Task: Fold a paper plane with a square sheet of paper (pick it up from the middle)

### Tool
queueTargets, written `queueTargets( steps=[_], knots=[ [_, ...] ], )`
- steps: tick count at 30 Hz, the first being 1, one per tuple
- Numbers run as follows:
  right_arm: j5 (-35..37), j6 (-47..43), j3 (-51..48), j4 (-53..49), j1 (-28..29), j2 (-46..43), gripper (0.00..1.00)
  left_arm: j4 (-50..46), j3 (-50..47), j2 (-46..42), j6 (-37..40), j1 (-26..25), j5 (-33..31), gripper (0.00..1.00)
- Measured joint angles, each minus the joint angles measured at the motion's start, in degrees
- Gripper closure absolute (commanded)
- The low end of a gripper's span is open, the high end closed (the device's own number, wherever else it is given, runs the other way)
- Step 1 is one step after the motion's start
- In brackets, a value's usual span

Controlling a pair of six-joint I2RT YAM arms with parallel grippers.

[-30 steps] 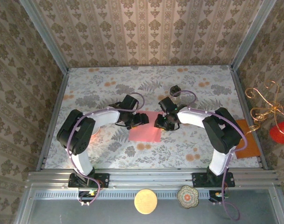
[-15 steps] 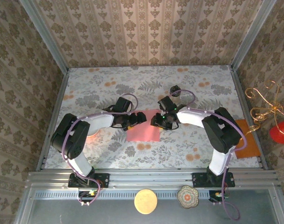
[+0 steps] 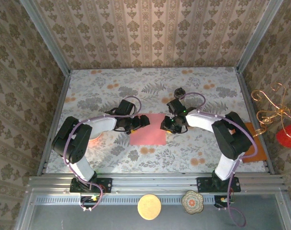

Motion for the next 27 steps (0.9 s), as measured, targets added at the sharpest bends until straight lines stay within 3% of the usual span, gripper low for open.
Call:
queueTargets(
  steps=[7, 27],
  knots=[
    [-1.11, -0.42, 1.88, 1.27, 0.28, 3.1, 0.81, -0.09, 0.0, 0.0, 0.0, 0.13, 0.0, 0.14],
    [-4.52, -0.63, 5.62, 5.18, 2.27, 7.85, 0.81, -0.11, -0.37, -0.63, 0.28, 0.5, 0.5, 0.1]
  ],
)
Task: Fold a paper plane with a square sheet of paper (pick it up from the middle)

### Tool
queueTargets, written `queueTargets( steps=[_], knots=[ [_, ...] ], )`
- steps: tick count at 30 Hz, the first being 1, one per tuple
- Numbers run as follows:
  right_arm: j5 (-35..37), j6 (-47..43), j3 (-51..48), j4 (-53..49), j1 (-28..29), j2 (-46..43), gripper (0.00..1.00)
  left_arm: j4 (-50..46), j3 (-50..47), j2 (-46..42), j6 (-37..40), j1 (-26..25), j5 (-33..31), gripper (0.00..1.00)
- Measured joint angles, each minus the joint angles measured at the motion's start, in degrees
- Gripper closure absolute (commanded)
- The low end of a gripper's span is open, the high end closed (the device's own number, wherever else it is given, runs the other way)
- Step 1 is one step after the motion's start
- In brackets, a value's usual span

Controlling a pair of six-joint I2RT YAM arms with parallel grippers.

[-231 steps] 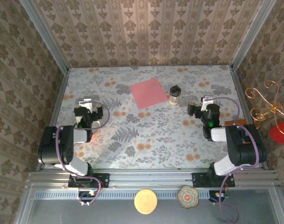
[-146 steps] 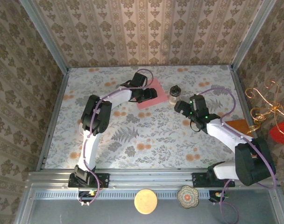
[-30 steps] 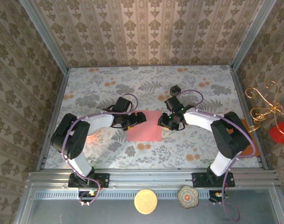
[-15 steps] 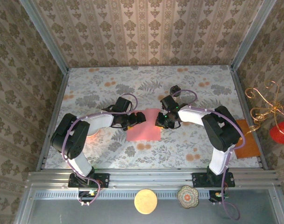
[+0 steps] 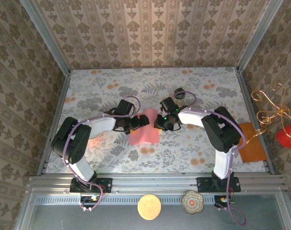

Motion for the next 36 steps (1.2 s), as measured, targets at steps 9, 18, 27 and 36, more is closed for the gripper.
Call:
queueTargets(
  steps=[9, 18, 27, 36],
  knots=[
    [-2.95, 1.29, 1.14, 3.39, 1.14, 2.05, 0.81, -2.43, 0.5, -0.13, 2.34, 0.0, -0.09, 0.13],
    [-5.31, 3.52, 0.0, 7.32, 2.01, 2.64, 0.81, -5.4, 1.49, 0.37, 4.28, 0.0, -0.96, 0.27],
    [-5.22, 5.07, -8.7, 11.63, -1.27, -3.93, 0.76, -6.93, 1.53, 0.2, 6.23, 0.09, -2.36, 0.59],
    [-5.18, 5.77, -19.65, 19.23, -10.54, -21.22, 0.5, -5.55, 1.53, -9.44, 7.13, 1.18, 0.09, 0.65]
  ],
)
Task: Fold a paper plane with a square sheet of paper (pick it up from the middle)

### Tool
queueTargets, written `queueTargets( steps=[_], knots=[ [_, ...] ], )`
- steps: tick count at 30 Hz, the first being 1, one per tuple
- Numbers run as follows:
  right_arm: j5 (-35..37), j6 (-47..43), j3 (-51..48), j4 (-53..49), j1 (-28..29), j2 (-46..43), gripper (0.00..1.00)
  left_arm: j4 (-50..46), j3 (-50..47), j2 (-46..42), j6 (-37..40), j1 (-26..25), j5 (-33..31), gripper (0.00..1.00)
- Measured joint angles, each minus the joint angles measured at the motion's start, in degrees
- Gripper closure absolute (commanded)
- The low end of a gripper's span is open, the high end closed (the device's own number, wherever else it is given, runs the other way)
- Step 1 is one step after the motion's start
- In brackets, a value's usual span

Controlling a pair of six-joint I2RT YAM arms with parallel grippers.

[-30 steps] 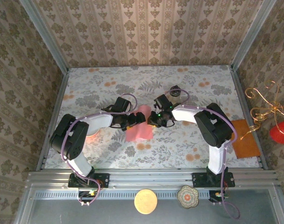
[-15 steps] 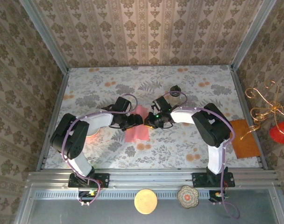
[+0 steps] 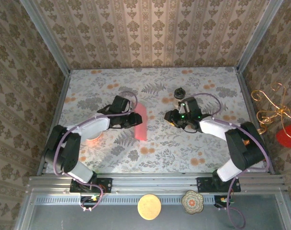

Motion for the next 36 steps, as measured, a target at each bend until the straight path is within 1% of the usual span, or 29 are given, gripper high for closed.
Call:
queueTargets(
  steps=[4, 6, 11, 16, 23, 27, 29, 36],
  knots=[
    [-3.02, -0.9, -0.42, 3.74, -0.66, -3.3, 0.38, 2.49, 0.5, -4.66, -0.31, 0.09, 4.57, 0.65],
    [-5.25, -0.74, -0.76, 6.62, -0.74, -3.69, 0.33, 4.24, 1.14, -5.95, -1.11, 0.44, 7.26, 0.66],
    [-11.08, 1.29, -0.83, 13.44, -0.74, -3.67, 0.26, 9.66, 1.99, -6.82, -4.33, 1.36, 13.97, 0.67],
    [-15.08, 3.28, -0.7, 18.6, -0.46, -1.99, 0.24, 13.6, 1.99, -6.71, -7.87, 1.4, 19.02, 0.67],
    [-18.62, 6.47, -0.04, 24.28, 0.76, 1.36, 0.24, 16.37, 1.99, -4.85, -10.6, 1.4, 21.94, 0.68],
    [-20.15, 8.94, -0.04, 27.82, 0.79, 1.92, 0.3, 16.26, 1.99, -4.26, -10.62, 1.46, 22.29, 0.69],
    [-20.57, 9.38, -0.02, 28.94, 0.79, 1.92, 0.35, 15.91, 1.99, -4.15, -10.6, 1.66, 22.27, 0.69],
    [-20.85, 9.2, -0.02, 28.83, 0.5, 0.39, 0.45, 15.19, 1.95, -4.15, -10.6, 3.43, 21.38, 0.7]
  ],
)
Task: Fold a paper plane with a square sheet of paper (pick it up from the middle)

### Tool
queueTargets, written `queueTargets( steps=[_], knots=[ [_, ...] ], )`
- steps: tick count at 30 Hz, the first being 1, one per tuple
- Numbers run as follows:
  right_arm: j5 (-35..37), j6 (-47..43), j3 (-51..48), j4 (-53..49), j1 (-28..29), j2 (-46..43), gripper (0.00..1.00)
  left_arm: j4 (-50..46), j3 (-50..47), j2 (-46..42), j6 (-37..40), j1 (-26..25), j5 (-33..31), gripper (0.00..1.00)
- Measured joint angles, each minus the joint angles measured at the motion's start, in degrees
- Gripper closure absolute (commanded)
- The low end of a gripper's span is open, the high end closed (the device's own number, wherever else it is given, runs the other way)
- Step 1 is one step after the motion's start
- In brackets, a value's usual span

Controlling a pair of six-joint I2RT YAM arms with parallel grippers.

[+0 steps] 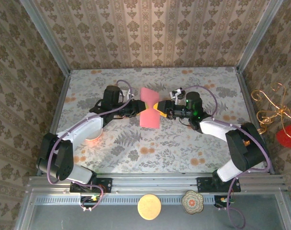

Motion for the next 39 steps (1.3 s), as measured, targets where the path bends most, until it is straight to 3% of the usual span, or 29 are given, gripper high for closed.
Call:
queueTargets(
  steps=[5, 13, 16, 25, 33, 39],
  knots=[
    [0.0, -0.57, 0.0, -0.9, -0.11, -1.42, 0.55, -0.37, -0.37, 0.0, 0.0, 0.59, -0.37, 0.7],
    [0.44, -1.84, 0.22, -4.76, -0.11, -1.46, 0.86, -0.35, -0.52, 0.44, 0.02, 0.59, -0.37, 0.69],
    [1.27, -2.45, 0.74, -6.86, -0.11, -1.46, 0.95, -0.37, -0.94, 0.55, 0.02, 0.59, -0.37, 0.65],
    [4.39, -6.88, 1.49, -18.38, -1.95, -5.14, 0.98, -5.29, -1.73, -0.02, 2.54, 3.82, -4.63, 0.23],
    [7.63, -15.37, 8.17, -38.18, -5.11, -15.43, 0.97, -10.58, -6.64, -5.92, 5.22, 10.49, -11.82, 0.1],
    [10.86, -17.46, 11.82, -45.4, -2.27, -14.64, 0.97, -11.26, -8.85, -7.21, 6.56, 10.86, -14.05, 0.0]
  ],
)
